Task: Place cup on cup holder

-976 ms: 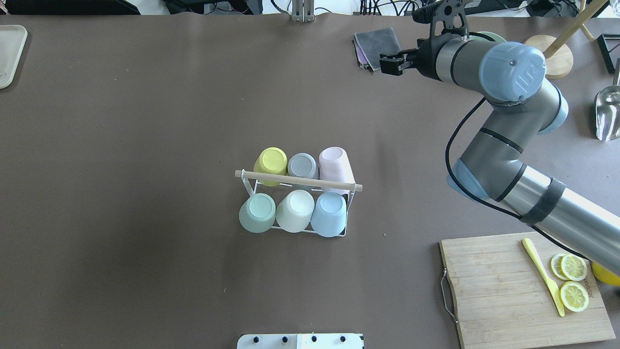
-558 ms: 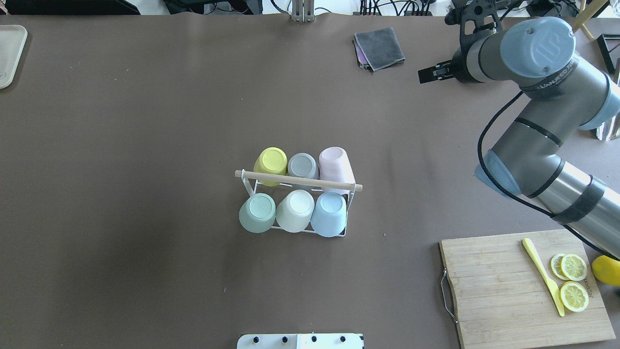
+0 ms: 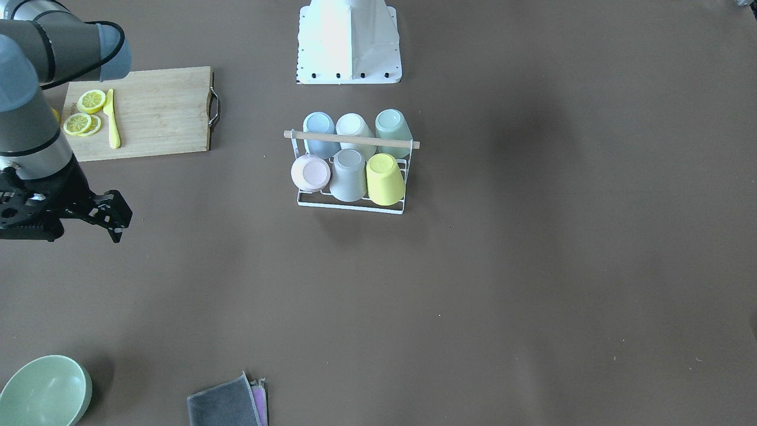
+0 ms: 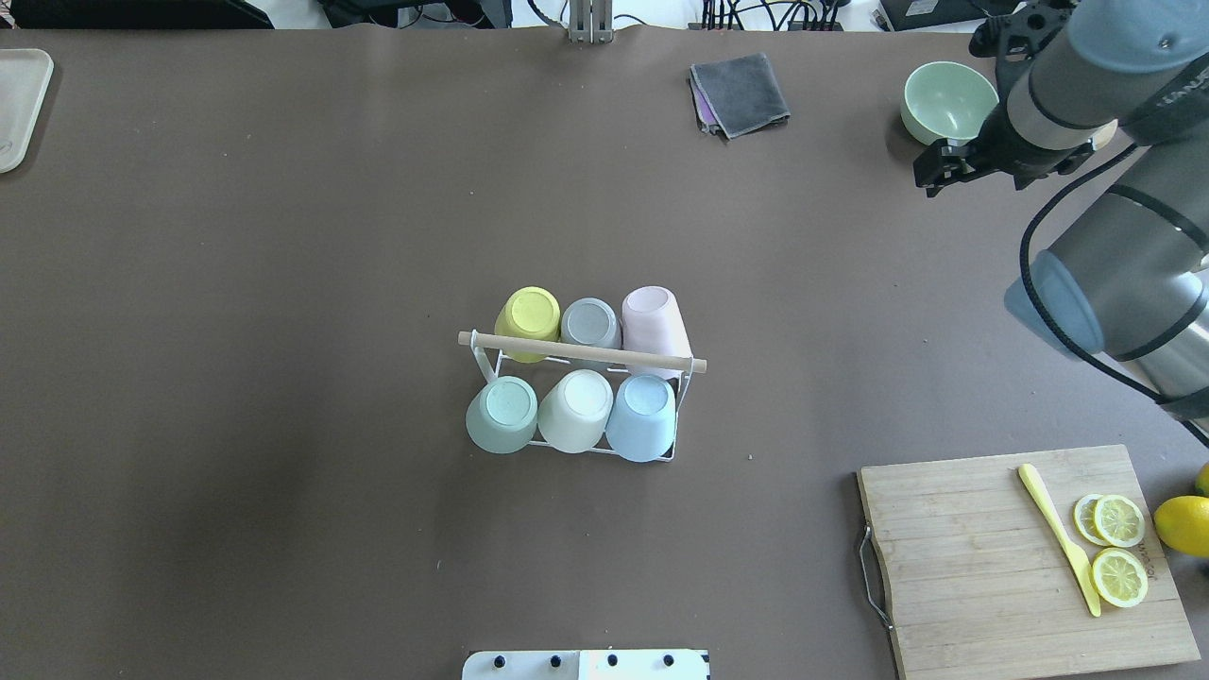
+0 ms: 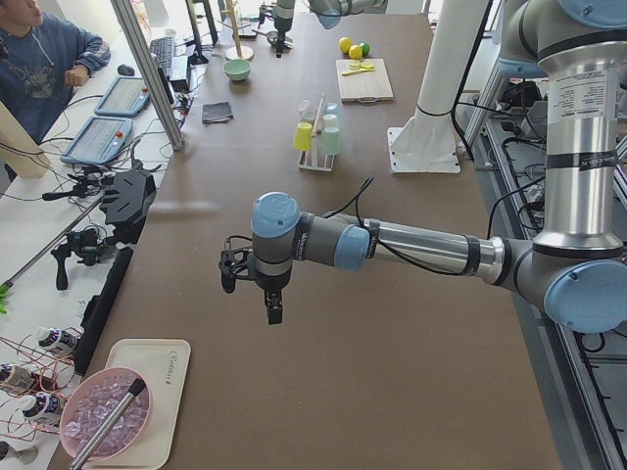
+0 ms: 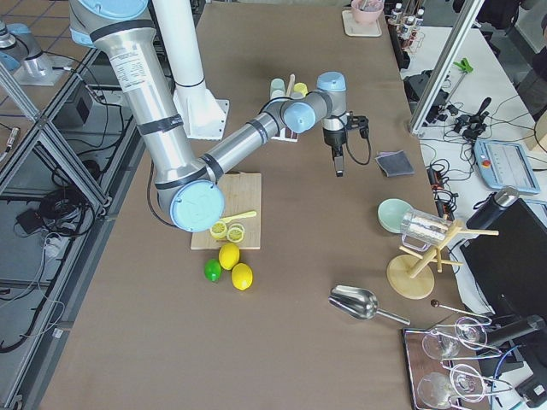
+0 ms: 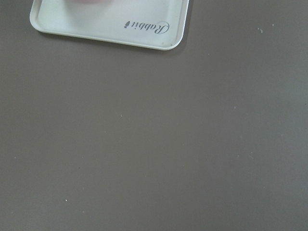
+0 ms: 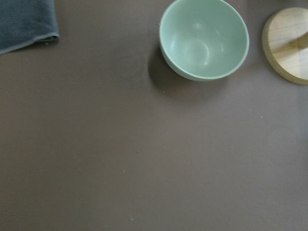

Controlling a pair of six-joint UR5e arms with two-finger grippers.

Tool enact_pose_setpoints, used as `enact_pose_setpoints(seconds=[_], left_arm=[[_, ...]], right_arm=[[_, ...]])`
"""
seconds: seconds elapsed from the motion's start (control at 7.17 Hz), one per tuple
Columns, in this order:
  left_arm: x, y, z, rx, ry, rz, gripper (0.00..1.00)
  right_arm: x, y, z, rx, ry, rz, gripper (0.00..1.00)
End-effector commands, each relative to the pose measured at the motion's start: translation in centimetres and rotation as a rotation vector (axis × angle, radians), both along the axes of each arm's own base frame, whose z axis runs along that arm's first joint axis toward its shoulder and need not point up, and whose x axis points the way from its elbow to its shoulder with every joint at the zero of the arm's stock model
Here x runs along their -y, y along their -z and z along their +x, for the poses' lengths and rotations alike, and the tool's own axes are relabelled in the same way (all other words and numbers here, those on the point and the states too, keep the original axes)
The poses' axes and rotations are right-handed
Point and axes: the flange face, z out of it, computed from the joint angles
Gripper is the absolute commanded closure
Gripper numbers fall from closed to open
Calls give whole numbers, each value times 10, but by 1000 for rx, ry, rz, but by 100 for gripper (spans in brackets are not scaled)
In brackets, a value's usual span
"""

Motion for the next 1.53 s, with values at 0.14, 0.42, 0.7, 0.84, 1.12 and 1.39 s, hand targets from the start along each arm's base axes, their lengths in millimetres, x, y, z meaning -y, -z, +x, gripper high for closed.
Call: enact_pose_setpoints(seconds=[0.14,0.42,0.7,0.84,1.12,1.39], left_arm=[[-12,-21,2,-44,-10,-26,2],[-18,-24,3,-25,-77,27,2],[-21,-26,5,-9,-167,104,2],[-30,-33,6,-9,-173,90,2],[-39,-40,7,-10,-176,72,2],[-46,-49,7,-11,-177,50,2]], right_arm=[[13,-118,115,6,86,-124,0],[28,-188,190,59,170,-142,0],[-1,-264,242,121,231,-173,0],[-29,-290,269,158,198,-205,0],[-65,-306,295,183,190,-190,0],[-66,-310,299,182,182,-196,0]])
